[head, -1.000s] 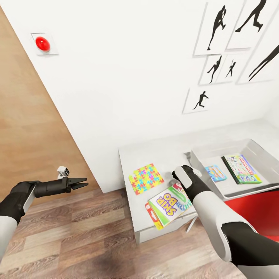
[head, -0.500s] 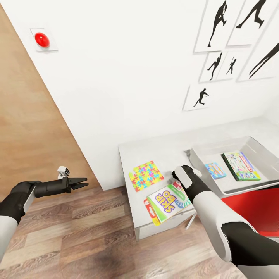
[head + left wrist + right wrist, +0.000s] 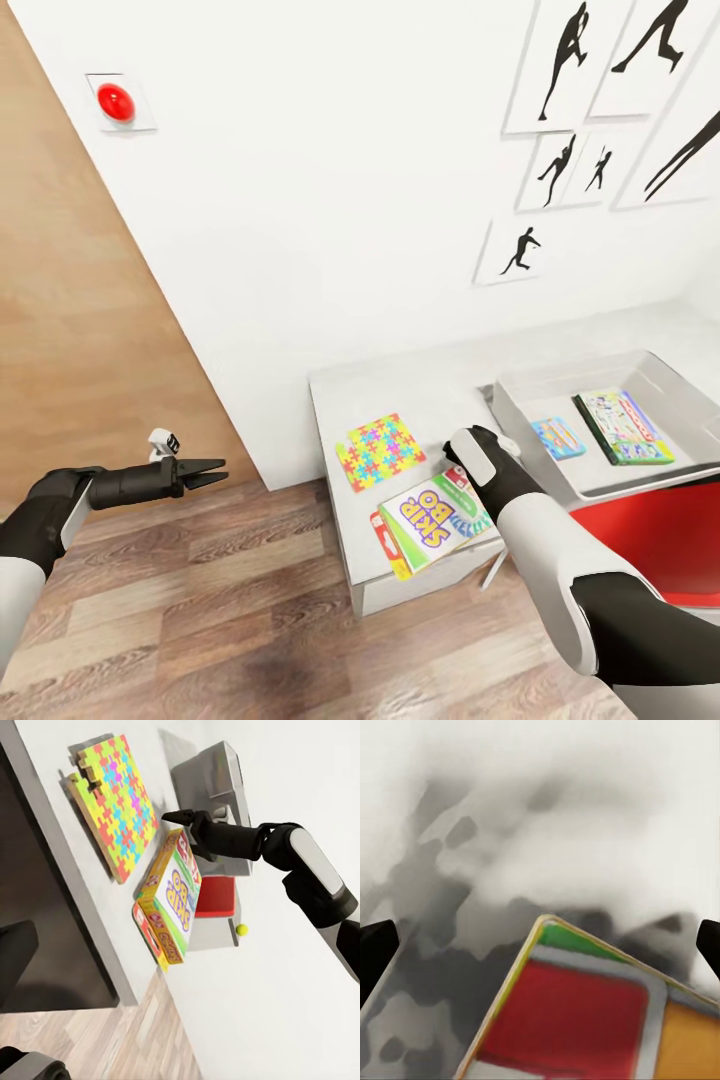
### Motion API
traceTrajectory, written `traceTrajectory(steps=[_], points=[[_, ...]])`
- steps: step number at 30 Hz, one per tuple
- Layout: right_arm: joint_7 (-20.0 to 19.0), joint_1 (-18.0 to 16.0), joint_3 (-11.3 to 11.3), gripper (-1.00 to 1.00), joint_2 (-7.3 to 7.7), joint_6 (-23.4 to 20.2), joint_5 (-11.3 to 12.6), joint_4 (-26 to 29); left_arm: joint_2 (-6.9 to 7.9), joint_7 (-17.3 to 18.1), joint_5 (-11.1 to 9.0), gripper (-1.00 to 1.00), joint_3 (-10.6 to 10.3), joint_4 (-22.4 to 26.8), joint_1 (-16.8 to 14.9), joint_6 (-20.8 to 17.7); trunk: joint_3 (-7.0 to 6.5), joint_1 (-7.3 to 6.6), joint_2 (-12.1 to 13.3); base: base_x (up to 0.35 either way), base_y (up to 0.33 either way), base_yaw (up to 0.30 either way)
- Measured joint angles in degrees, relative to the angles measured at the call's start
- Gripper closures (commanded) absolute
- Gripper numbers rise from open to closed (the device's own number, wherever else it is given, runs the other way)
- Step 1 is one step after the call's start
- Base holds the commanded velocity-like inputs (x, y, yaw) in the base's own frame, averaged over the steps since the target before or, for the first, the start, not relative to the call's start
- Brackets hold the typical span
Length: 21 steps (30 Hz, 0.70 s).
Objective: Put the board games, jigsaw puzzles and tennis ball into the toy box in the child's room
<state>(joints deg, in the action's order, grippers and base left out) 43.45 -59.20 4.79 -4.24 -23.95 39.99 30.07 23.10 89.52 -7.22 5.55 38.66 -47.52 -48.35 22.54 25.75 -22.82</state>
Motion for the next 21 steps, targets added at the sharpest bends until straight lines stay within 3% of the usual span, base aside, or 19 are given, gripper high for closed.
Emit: traceTrajectory(steps=[21], points=[[-0.01, 0.00, 0.01, -1.00, -0.02, -0.01, 0.00, 0.00, 0.01, 0.11, 0.02, -1.00, 0.01, 0.01, 0.00, -0.03, 0.00, 0.01, 0.01, -0.042, 0.085, 0.000]])
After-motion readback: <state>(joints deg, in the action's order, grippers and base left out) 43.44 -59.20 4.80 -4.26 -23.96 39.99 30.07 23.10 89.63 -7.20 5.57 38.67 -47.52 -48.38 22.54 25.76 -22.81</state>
